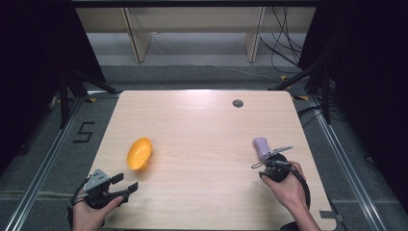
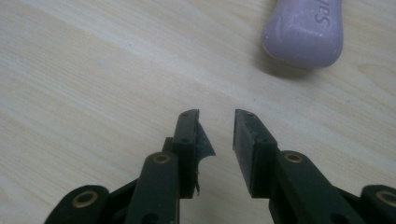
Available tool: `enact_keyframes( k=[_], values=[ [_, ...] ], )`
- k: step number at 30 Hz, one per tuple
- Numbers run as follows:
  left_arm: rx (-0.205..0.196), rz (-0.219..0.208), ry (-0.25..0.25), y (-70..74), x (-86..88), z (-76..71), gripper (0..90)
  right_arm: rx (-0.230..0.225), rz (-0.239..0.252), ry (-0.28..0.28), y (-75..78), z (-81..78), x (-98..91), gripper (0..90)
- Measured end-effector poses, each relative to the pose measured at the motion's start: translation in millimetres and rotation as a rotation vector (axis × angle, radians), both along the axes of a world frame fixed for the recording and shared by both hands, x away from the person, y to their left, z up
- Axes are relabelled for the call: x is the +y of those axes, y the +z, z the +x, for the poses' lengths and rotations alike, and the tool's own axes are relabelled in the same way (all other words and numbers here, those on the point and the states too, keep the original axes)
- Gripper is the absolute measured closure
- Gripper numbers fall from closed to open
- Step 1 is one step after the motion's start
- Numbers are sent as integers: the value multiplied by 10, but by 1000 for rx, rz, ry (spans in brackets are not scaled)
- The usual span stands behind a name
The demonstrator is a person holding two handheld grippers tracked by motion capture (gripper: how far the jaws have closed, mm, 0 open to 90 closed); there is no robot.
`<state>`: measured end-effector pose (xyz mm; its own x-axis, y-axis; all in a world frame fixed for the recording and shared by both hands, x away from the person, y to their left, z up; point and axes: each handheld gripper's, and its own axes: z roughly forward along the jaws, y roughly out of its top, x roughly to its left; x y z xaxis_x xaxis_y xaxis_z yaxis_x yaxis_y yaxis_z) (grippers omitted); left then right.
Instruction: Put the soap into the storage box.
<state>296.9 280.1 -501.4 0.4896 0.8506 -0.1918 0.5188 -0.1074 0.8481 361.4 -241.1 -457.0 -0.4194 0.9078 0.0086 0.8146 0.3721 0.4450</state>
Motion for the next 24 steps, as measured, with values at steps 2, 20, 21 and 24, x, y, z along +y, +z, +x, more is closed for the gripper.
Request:
enact_keyframes(
  k=[2,20,21,24],
  values=[
    [2,2,6,-4,0,1,266,24,-10,-4,7,13,4,687],
    [10,-8,-9,-29,3,20,264,124,-26,-69,178,610,-26,532],
    [10,-10,-8,-31,4,22,264,131,-34,-66,192,647,-19,532],
    [14,-9,2,-29,10,20,264,155,-71,-56,258,789,21,533]
  ],
)
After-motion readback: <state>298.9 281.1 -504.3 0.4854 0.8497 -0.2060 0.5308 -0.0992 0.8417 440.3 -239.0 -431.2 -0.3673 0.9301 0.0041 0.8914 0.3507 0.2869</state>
